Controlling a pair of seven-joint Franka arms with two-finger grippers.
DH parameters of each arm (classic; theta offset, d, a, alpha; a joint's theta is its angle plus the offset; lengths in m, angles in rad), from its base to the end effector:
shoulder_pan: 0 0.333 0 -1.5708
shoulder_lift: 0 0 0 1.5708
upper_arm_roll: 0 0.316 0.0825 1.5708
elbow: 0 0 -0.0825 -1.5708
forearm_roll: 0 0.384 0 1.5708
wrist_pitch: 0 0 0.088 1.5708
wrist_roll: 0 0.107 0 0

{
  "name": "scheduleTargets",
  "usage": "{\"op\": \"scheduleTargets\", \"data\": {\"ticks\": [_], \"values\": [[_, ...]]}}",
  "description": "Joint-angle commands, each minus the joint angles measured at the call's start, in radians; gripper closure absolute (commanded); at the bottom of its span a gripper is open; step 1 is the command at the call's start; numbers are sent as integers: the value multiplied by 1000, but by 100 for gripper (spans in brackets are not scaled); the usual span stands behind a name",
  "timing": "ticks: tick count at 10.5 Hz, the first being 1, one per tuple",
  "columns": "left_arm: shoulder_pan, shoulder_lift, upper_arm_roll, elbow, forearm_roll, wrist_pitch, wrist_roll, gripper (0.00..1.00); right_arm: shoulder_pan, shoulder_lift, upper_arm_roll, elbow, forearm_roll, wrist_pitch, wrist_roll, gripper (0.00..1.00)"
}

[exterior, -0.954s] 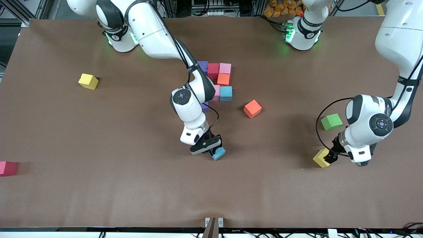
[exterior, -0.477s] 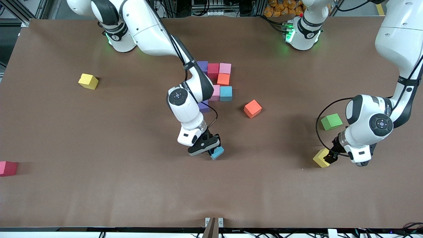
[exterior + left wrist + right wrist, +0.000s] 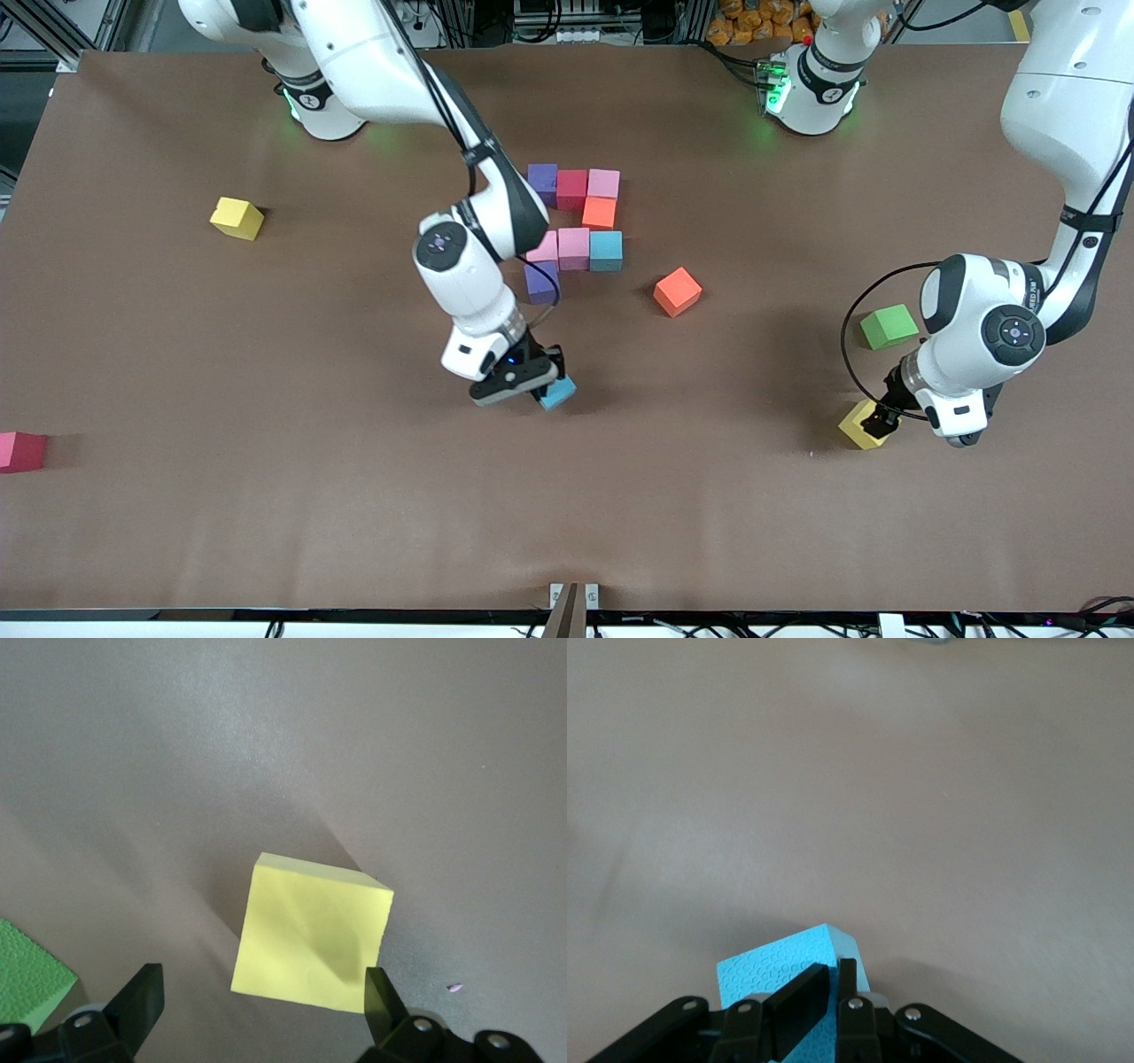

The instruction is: Form number 2 with 11 blocks

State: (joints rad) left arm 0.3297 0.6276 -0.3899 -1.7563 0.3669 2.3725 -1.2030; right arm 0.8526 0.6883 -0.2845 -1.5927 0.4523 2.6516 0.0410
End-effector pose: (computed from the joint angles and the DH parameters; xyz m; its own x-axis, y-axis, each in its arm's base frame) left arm 0.6676 -0.0122 0.2365 0.5750 0.8162 0.0559 0.8161 -0.5770 0.0308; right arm 0.6016 0.4132 0.2845 0.9050 0.2121 0.3688 0.2956 -0.9369 -0.1865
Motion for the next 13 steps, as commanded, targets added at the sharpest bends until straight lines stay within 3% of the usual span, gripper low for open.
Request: {"op": "scheduleTargets", "data": {"ticks": [1, 3, 7, 9, 13], "values": [[-14, 9, -1, 6, 18, 7, -21, 0, -9, -179, 30, -234, 26, 14, -36, 100], [-14, 11, -1, 6, 21, 7, -21, 0, 12, -237, 31, -359, 75, 103, -33, 100], [-14, 11, -1, 6, 24, 7, -20, 0, 98, -300, 30, -490, 183, 203, 6, 100], [-14, 11, -1, 6, 24, 7, -20, 0, 134, -305, 27, -501, 184, 222, 116, 100], [-14, 11, -1, 8, 26, 7, -20, 0, 129, -294, 25, -500, 184, 260, 128, 100]]}}
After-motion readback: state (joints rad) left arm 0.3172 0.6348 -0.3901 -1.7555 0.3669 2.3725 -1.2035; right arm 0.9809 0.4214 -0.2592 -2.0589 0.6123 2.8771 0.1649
